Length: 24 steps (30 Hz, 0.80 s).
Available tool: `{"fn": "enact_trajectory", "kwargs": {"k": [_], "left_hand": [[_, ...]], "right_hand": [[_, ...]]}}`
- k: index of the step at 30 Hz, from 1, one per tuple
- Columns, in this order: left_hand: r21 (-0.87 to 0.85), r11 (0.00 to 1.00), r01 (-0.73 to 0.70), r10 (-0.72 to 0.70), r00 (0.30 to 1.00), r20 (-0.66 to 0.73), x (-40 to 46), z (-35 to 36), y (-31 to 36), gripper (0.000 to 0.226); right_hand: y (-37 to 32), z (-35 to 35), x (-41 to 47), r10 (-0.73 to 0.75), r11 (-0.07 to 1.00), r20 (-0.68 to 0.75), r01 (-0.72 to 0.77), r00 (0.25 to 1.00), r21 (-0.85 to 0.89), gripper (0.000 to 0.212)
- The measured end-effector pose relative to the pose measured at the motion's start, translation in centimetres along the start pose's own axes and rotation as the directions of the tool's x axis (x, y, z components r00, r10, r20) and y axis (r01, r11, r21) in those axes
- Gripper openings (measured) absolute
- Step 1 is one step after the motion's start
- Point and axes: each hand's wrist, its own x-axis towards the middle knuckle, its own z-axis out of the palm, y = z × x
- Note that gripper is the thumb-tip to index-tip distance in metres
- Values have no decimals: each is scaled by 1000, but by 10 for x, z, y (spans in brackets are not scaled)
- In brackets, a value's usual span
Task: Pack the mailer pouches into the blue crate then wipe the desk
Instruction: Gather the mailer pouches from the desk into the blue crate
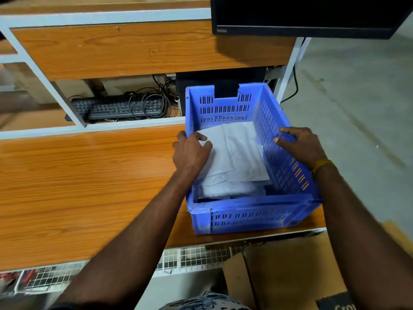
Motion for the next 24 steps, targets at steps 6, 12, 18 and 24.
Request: {"fn": "enact_trajectory", "kwargs": {"k": [6, 12, 18, 24], "left_hand": [[-87, 992, -89, 84, 994, -66, -6, -7, -13, 26], [-199, 949, -246, 236, 969, -74, -3, -25, -43, 15], [-308, 862, -402, 409, 911, -42, -15, -52, -81, 17], [-349, 781, -518, 567, 822, 47, -35, -80, -116, 19]], "right_hand": [[-6, 10, -22, 80, 988, -90, -67, 993, 137, 50], [-25, 29, -79, 211, 957, -268, -143, 940, 252, 48], [-65, 50, -162, 247, 963, -430, -172, 868, 206, 21], [-114, 74, -264, 270, 962, -566, -203, 779, 181, 15]]}}
